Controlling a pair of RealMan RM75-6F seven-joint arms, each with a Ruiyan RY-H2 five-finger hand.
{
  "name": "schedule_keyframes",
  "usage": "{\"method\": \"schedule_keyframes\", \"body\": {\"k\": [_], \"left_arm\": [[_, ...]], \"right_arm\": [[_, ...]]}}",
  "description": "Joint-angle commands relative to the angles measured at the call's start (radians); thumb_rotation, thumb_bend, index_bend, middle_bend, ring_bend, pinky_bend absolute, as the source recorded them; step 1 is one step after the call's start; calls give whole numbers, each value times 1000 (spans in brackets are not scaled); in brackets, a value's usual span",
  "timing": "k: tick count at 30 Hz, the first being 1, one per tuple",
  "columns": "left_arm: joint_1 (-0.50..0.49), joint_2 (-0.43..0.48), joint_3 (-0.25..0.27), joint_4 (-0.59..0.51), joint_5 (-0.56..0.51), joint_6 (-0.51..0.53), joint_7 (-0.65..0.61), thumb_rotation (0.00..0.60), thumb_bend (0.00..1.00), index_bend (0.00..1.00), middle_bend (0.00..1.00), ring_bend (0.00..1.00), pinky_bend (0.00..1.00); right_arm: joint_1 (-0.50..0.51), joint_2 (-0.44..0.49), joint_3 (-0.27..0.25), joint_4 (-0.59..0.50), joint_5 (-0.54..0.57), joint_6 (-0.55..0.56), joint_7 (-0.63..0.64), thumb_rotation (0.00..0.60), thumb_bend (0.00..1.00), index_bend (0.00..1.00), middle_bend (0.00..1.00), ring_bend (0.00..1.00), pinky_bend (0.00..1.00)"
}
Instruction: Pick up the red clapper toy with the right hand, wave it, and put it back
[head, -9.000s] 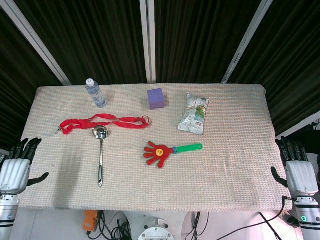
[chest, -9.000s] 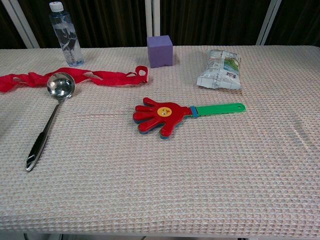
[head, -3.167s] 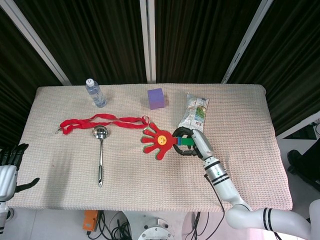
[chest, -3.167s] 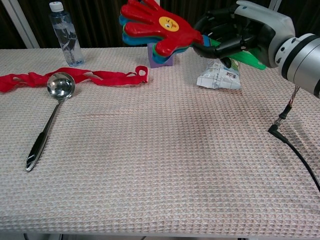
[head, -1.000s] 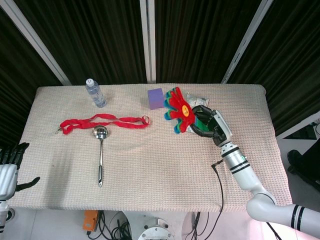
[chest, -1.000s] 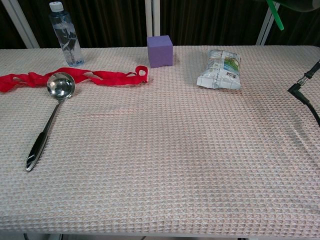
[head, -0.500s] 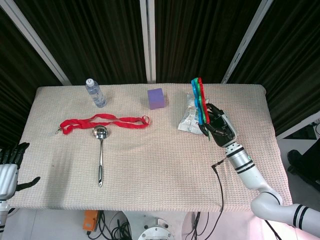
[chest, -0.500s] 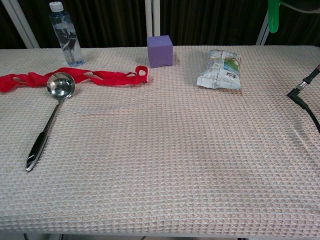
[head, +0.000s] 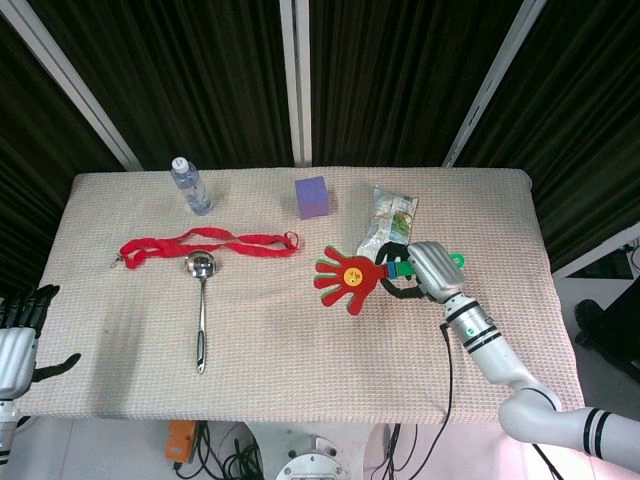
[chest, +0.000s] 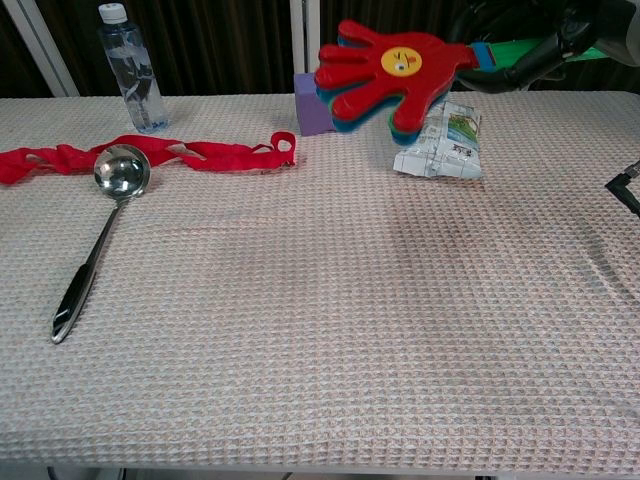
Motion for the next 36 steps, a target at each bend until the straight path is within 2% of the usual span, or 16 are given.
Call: {"method": "schedule_keyframes", "body": {"k": [1,4,7,11,13,14,16,20,23,29,36], "left_arm": [[-1,0,0,0,1,-1,1,600,90,74,70,0,44],[-1,0,0,-1,1,0,2,600,90,73,69,0,44],[0,2,0,-2,2,2,3,600,89,73,69,0,43],[0,2,1,-2,5,4,1,600,89,73,69,0,43],[0,1,2,-1,5,3,0,600,89,74,69,0,43],[0,0,2,0,6,4,0,600,89,74,69,0,43],[0,-1,2,2,9,5,-1,600,89,74,70,0,43],[0,-2,0,5,13,11,-2,600,89,74,69,0,43],[-1,-5,0,6,16,14,-1,600,90,74,70,0,43],[-1,-8,0,5,17,15,3,600,89,74,69,0,43],[-3,-10,0,12,13,9,-4,600,89,74,69,0,43]], "right_arm": [[51,51,-40,-119,212,-9,-244,600,417,956,597,708,870],[13,15,6,-129,121,32,-13,600,416,956,597,708,870],[-39,-7,52,-139,-24,62,373,600,407,956,604,708,870],[-96,10,94,-142,-180,114,965,600,404,956,597,707,870],[-112,27,100,-138,-239,137,1234,600,423,955,596,707,870],[-119,45,95,-124,-289,151,1425,600,433,952,596,707,870],[-119,78,76,-65,-377,188,1682,600,443,942,598,707,870],[-113,89,40,19,-419,253,1811,600,424,937,599,707,870],[-101,87,20,39,-397,258,1824,600,417,937,599,707,870],[-63,60,-18,56,-354,236,1746,600,416,938,598,707,870],[28,-17,-24,91,-275,148,1593,600,415,936,597,707,870]]}}
